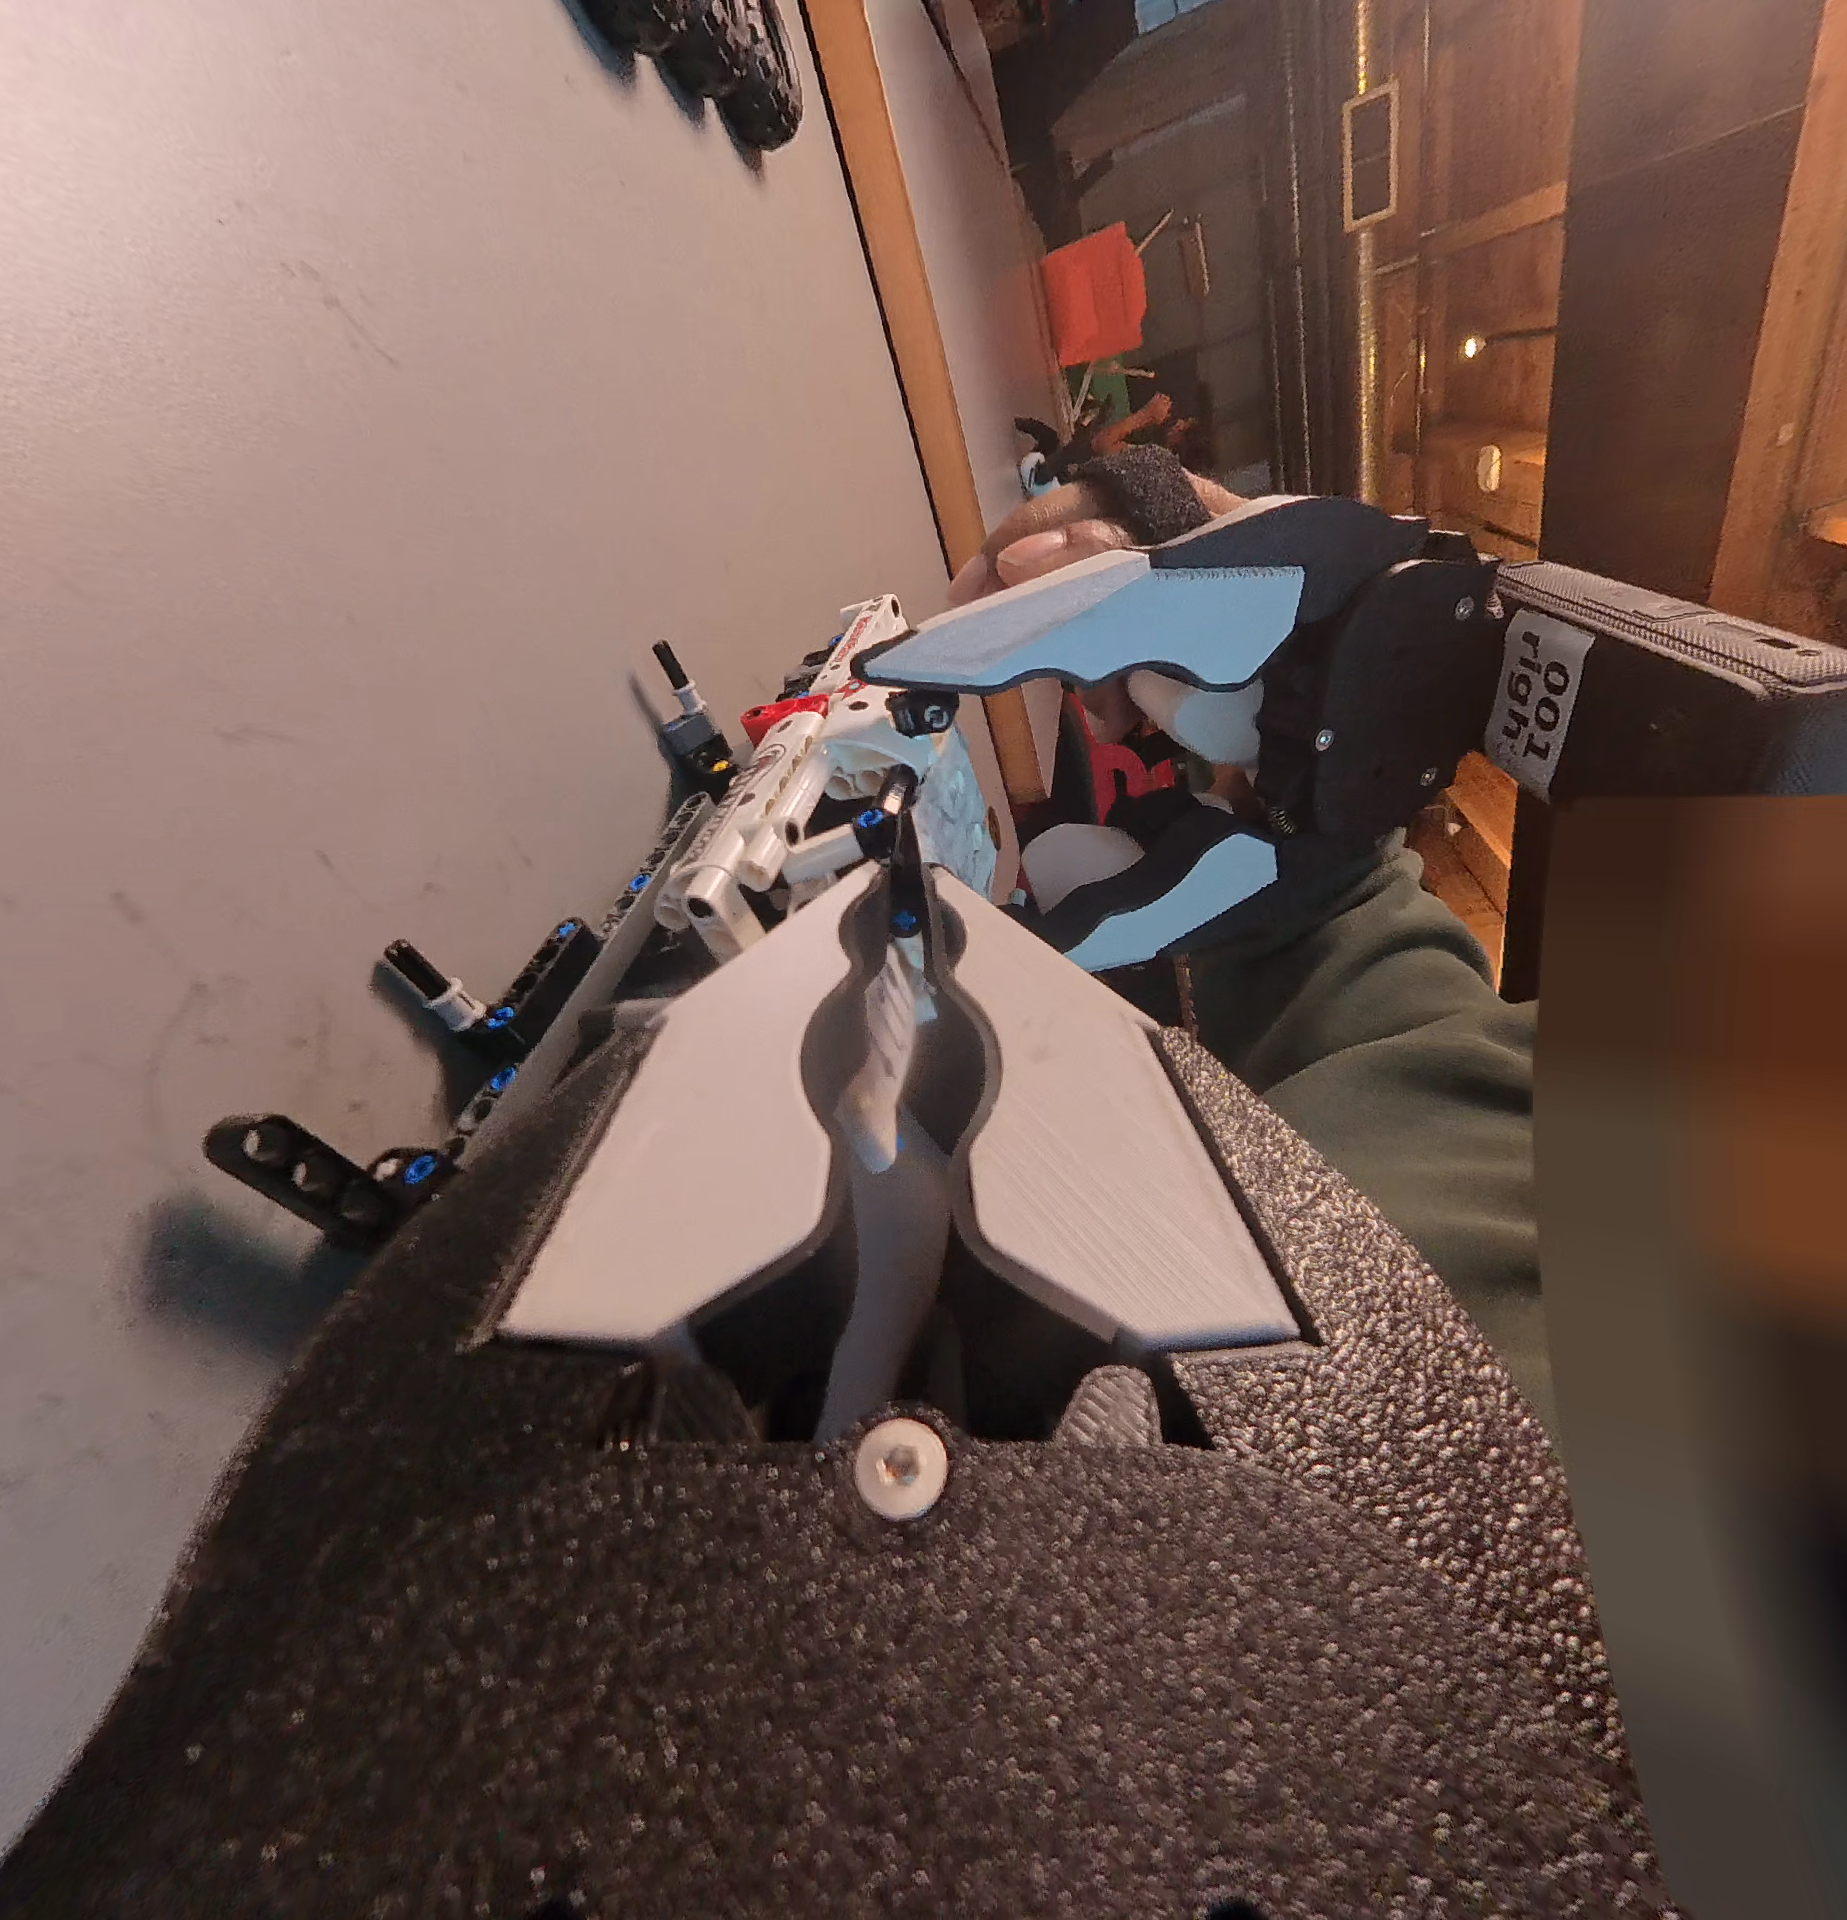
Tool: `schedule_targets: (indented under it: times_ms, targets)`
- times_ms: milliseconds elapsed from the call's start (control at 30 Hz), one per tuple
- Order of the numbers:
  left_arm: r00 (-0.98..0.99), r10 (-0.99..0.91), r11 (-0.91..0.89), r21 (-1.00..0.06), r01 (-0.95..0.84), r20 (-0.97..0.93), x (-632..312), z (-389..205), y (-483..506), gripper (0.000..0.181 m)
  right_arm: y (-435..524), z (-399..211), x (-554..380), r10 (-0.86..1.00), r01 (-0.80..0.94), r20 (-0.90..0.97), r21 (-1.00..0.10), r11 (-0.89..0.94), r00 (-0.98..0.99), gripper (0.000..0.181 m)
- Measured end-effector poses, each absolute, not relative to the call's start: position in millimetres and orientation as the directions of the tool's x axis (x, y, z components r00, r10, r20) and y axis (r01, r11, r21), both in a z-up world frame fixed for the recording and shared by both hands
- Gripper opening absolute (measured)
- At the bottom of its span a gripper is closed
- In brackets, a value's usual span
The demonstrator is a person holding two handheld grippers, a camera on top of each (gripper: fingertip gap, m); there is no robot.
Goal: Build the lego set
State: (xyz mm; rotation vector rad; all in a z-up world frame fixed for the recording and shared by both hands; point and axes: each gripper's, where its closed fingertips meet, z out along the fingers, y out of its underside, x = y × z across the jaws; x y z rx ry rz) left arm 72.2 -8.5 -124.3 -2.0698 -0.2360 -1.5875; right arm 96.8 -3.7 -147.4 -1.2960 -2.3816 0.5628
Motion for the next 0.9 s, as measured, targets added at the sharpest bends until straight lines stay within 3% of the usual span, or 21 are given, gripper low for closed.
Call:
schedule_targets:
  times_ms: [433, 900]
  targets:
    - [0.407, -0.132, -0.856, -0.311, 0.414, 0.904, 73.1, -128.7, -7.5, 0.004, -3.3, -146.9, 93.9, 0.889, 0.728, 0.132, -0.527, 0.438, -0.439, 0.081]
    - [0.378, -0.157, -0.797, -0.343, 0.497, 0.912, 74.8, -127.0, -6.7, 0.004, -4.0, -147.1, 94.6, 0.894, 0.73, 0.146, -0.529, 0.432, -0.424, 0.081]
